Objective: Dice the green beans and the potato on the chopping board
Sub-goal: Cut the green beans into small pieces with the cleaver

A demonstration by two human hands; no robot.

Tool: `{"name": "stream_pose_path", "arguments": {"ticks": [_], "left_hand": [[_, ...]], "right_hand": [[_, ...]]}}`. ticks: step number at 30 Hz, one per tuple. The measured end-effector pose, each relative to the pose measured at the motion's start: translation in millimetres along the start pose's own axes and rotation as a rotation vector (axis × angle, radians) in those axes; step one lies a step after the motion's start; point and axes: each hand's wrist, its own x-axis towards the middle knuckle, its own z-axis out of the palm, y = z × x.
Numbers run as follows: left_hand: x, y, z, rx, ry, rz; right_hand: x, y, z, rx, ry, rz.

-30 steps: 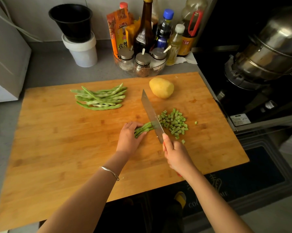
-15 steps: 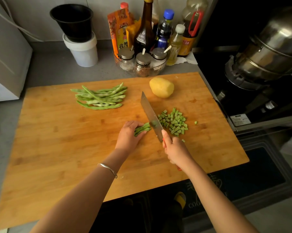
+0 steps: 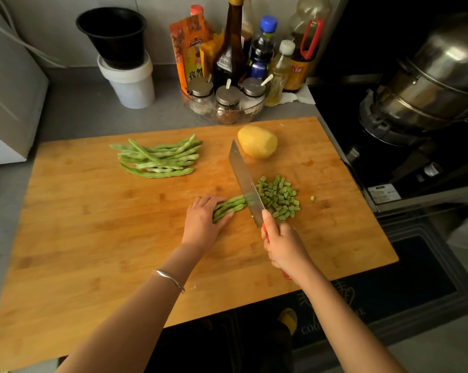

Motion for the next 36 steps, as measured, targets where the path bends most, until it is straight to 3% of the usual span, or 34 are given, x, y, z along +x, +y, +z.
{"name": "stream_pose_path", "arguments": {"ticks": [10,21,29,36], "left_hand": [[3.6,-0.1,0.8,-0.168,-0.041,-0.052],[0.8,0.2,-0.8,-0.119,-0.024,-0.028],[-6.9,-4.6,-4.5,-0.094,0.003,0.004],[-2.7,-3.8,-4.3,-0.143,-0.008,-0.03]], "right_hand": [[4.9,-4.7,14.5,-0.061,-0.008,0.068],[1.8,9.2,-0.1,-0.122,0.092,0.018],[-6.0,2.3,7.2,-0.041,-0.019,-0.004],[-0.6,-5.1,21.2,-0.117,-0.014,0.001]]}}
